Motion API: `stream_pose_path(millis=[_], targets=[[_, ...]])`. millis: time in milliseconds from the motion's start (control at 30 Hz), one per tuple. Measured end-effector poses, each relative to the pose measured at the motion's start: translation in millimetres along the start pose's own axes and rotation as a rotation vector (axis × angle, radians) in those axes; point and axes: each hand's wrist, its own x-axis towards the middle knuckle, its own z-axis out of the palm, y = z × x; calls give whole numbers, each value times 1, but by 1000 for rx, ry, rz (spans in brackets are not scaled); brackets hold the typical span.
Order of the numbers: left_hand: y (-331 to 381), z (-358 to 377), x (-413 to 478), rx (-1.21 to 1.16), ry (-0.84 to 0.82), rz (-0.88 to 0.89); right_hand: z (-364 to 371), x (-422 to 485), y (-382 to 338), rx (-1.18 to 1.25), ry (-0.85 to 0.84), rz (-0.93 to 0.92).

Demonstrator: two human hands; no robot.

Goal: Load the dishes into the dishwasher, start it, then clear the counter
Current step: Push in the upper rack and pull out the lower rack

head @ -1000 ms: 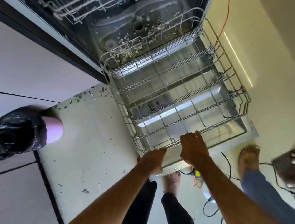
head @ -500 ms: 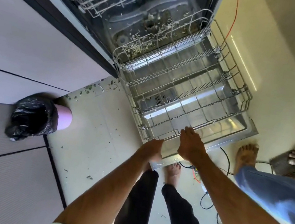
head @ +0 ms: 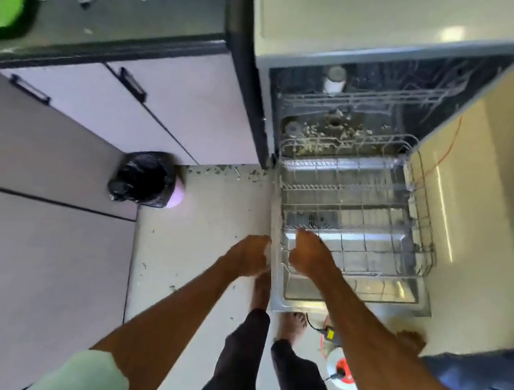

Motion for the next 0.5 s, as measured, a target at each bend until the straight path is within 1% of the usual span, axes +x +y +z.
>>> stream_pose_path(millis=[100, 233, 333, 500], targets=[[-7, -37, -52, -82, 197, -18, -34, -18, -51, 57, 51, -112], [-9, -80, -125, -179, 461, 9, -66, -41, -120, 2, 108, -307], [-23, -109, -169, -223, 598, 5, -83, -57, -176, -12, 139, -448], [-66, -164, -212, -249, 785, -7, -110, -68, -277, -52, 188, -642]])
